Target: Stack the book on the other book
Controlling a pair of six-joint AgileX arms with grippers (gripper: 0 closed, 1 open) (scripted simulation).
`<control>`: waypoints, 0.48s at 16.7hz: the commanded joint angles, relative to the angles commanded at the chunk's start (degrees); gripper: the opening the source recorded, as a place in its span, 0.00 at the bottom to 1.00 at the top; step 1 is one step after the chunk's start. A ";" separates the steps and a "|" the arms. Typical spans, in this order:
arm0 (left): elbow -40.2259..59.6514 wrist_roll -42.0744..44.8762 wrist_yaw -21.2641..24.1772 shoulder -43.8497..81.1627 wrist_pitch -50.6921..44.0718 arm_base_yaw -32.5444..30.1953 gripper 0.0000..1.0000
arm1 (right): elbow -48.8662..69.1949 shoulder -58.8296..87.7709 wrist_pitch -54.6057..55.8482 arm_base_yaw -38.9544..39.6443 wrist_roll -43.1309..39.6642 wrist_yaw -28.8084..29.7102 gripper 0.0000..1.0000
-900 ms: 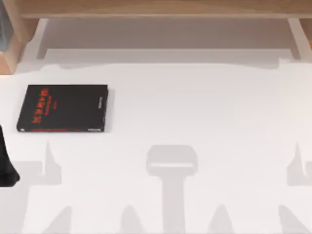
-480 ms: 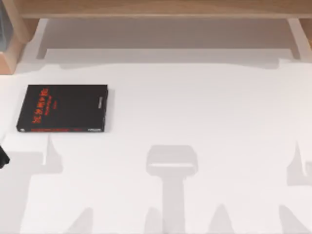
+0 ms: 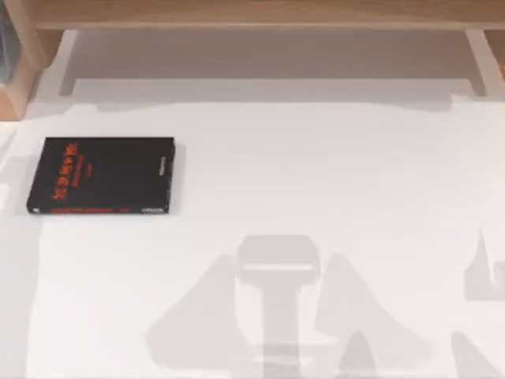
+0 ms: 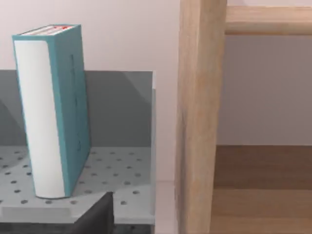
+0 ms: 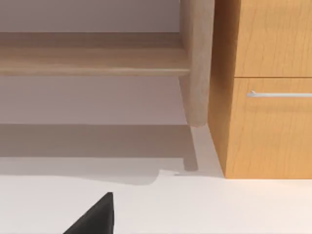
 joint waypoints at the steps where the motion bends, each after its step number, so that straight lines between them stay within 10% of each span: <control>1: 4.19 -0.03 1.28 6.24 1.75 1.16 1.00 | 0.00 0.00 0.00 0.00 0.00 0.00 1.00; 8: 30.84 -0.19 9.33 46.46 12.88 8.51 1.00 | 0.00 0.00 0.00 0.00 0.00 0.00 1.00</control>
